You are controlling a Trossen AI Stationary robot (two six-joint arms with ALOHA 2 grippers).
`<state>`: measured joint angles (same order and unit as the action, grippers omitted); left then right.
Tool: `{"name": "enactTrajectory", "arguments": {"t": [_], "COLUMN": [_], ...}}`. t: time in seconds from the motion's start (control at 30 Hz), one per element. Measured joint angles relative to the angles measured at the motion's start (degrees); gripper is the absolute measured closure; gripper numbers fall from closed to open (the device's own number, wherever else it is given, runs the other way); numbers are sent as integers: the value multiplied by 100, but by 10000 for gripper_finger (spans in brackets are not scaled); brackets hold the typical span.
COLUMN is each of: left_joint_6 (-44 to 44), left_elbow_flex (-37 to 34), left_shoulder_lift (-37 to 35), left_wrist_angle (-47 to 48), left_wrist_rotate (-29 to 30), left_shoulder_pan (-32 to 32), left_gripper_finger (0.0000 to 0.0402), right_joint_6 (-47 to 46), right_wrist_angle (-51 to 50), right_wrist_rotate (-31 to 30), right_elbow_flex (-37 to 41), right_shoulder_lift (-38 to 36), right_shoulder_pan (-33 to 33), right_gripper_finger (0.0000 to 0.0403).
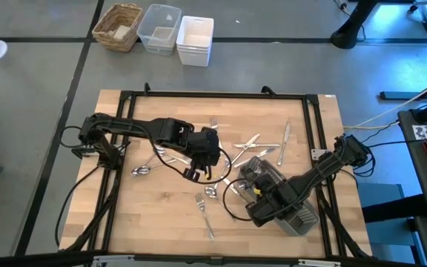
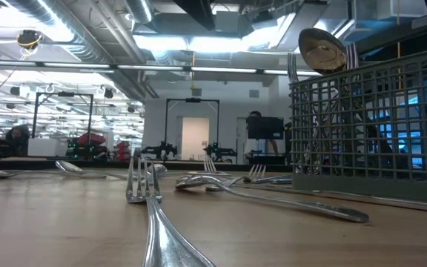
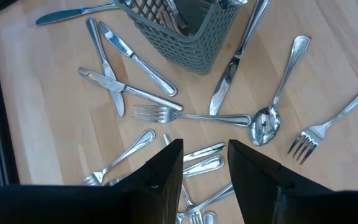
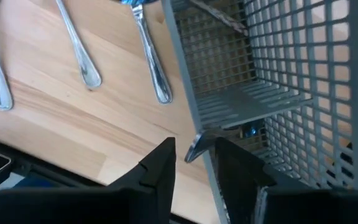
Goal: Sort silverware
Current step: Put the silver spoon into the gray silverware basket
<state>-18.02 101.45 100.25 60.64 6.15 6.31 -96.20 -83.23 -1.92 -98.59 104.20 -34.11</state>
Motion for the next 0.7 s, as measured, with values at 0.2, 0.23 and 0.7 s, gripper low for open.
{"name": "enactTrajectory", "arguments": {"t": [0.2, 0.23, 0.7], "left_joint_6": [5, 4, 7], "left_elbow_flex": [0, 0, 0], "left_shoulder_lift": [0, 0, 0], "left_wrist_angle": [1, 0, 1], "left_wrist_rotate": [0, 0, 0], "left_shoulder_pan": [2, 2, 2], "left_gripper_finger": [283, 283, 283], "right_joint_6": [1, 1, 15], "right_wrist_angle": [-34, -34, -41], "right_wrist_rotate": [-4, -3, 252], "right_elbow_flex": [0, 0, 0], "right_shoulder_lift": [0, 0, 0], "right_shoulder_pan": [0, 0, 0], "right_gripper_finger": [342, 356, 396]}}
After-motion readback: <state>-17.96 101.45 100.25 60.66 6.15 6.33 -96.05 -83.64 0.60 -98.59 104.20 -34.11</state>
